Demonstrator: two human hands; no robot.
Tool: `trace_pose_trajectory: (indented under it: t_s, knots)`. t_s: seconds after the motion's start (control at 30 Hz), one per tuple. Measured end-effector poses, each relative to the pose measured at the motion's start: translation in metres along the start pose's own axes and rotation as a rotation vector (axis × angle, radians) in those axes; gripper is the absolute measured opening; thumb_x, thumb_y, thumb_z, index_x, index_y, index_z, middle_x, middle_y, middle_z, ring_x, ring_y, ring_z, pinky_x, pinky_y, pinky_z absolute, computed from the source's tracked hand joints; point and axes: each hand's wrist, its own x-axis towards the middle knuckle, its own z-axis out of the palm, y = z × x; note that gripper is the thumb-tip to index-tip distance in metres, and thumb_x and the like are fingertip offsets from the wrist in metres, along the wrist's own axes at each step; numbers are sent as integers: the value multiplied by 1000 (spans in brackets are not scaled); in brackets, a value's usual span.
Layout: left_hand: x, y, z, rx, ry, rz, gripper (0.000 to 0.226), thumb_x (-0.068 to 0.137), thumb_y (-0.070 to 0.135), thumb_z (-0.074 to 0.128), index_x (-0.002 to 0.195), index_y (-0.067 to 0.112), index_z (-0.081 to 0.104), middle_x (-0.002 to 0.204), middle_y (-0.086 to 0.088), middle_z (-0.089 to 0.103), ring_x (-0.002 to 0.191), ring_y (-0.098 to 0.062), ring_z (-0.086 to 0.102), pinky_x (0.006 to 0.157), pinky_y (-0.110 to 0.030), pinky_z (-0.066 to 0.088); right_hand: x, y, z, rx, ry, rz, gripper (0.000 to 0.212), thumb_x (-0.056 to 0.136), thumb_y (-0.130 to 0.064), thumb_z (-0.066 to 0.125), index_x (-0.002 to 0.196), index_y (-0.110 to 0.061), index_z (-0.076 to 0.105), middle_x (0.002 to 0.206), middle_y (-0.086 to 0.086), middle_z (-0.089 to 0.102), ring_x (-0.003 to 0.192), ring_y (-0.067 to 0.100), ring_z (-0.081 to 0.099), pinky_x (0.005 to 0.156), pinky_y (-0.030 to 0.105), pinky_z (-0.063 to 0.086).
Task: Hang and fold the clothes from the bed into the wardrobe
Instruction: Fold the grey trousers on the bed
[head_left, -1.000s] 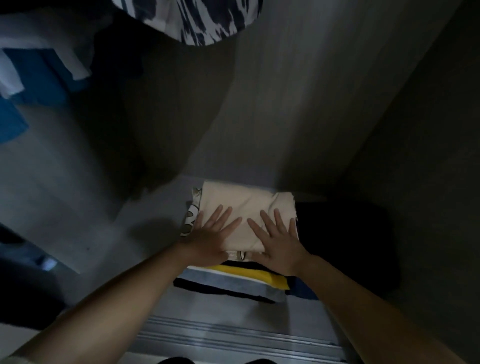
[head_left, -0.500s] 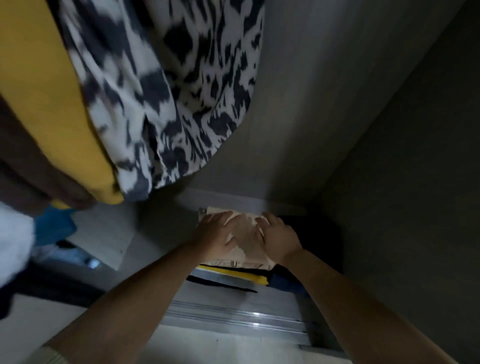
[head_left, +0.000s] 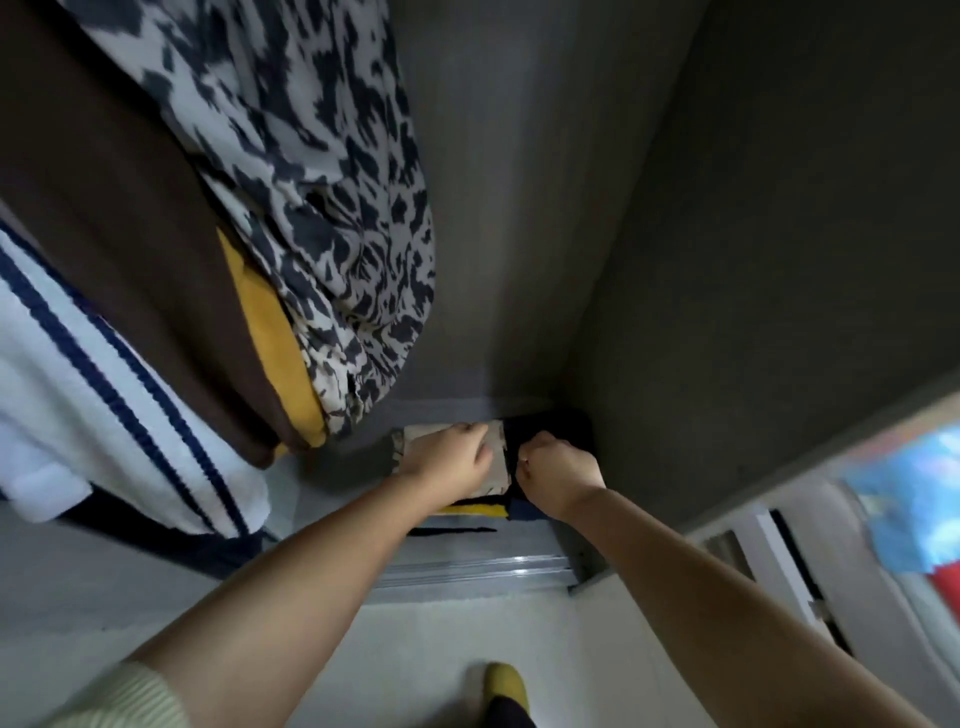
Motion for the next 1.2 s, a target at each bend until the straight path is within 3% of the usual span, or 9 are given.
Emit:
trace_pose_trajectory:
  t_s: [0.13, 0.27, 0.4, 0.67, 0.8, 0.87, 1.0, 1.1, 1.2]
  knots:
    - [-15, 36, -16, -41, -51, 72, 35, 98, 33, 40, 129, 21, 51, 119, -6, 62, 98, -28, 61, 74, -33, 48, -53, 12, -19, 31, 22, 75, 33, 97, -34, 40, 118, -17, 59, 119, 8, 56, 104, 29, 58, 80, 35, 49]
    - [-31, 95, -13, 10, -109, 261, 28, 98, 38, 39, 109, 21, 59, 104, -3, 64, 91, -29, 62, 70, -35, 50, -120, 46, -25, 38, 26, 193, 34, 97, -35, 38, 118, -17, 58, 119, 8, 56, 105, 30, 60, 80, 35, 47]
    - [-40, 182, -12, 70, -167, 451, 32, 98, 39, 36, 103, 17, 59, 106, -5, 64, 97, -31, 61, 73, -34, 46, -194, 105, -31, 30, 0, 369, 32, 96, -31, 41, 119, -18, 58, 121, 7, 58, 110, 30, 60, 83, 36, 48]
    - [-52, 357, -1, 122, -188, 781, 32, 97, 37, 37, 106, 16, 60, 116, -8, 65, 106, -33, 60, 82, -36, 46, -338, 208, -32, 71, 102, 695, 27, 95, -26, 40, 113, -18, 58, 118, 7, 60, 109, 28, 60, 74, 33, 44]
    - [-74, 448, 25, 114, -204, 905, 32, 98, 38, 36, 105, 16, 59, 113, -7, 65, 105, -31, 60, 77, -35, 43, -420, 256, -17, 57, 55, 803, 28, 97, -22, 38, 117, -17, 57, 117, 4, 59, 107, 26, 60, 69, 33, 42]
    - [-95, 499, 42, 106, -224, 961, 31, 98, 39, 35, 103, 17, 58, 111, -7, 65, 102, -31, 60, 72, -34, 39, -469, 285, -12, 67, 27, 863, 27, 98, -19, 38, 117, -16, 57, 113, 3, 59, 100, 25, 60, 68, 34, 46]
    - [-128, 589, 67, 97, -267, 1041, 32, 98, 39, 35, 102, 17, 57, 104, -5, 65, 96, -30, 61, 71, -36, 44, -556, 338, -12, 64, 29, 966, 21, 97, -13, 37, 104, -10, 57, 84, 0, 52, 74, 21, 55, 56, 32, 47]
    - [-145, 644, 78, 98, -283, 1111, 34, 98, 40, 34, 105, 17, 58, 101, -4, 66, 90, -28, 61, 69, -36, 46, -606, 367, -10, 83, 49, 1041, 23, 98, -12, 37, 108, -12, 57, 101, 4, 62, 80, 21, 60, 60, 33, 52]
    - [-155, 695, 87, 124, -301, 1194, 35, 100, 40, 33, 107, 16, 58, 100, -3, 65, 85, -26, 61, 62, -34, 44, -644, 393, -4, 88, 48, 1089, 28, 100, -15, 34, 119, -14, 55, 112, 5, 62, 85, 22, 60, 53, 30, 44]
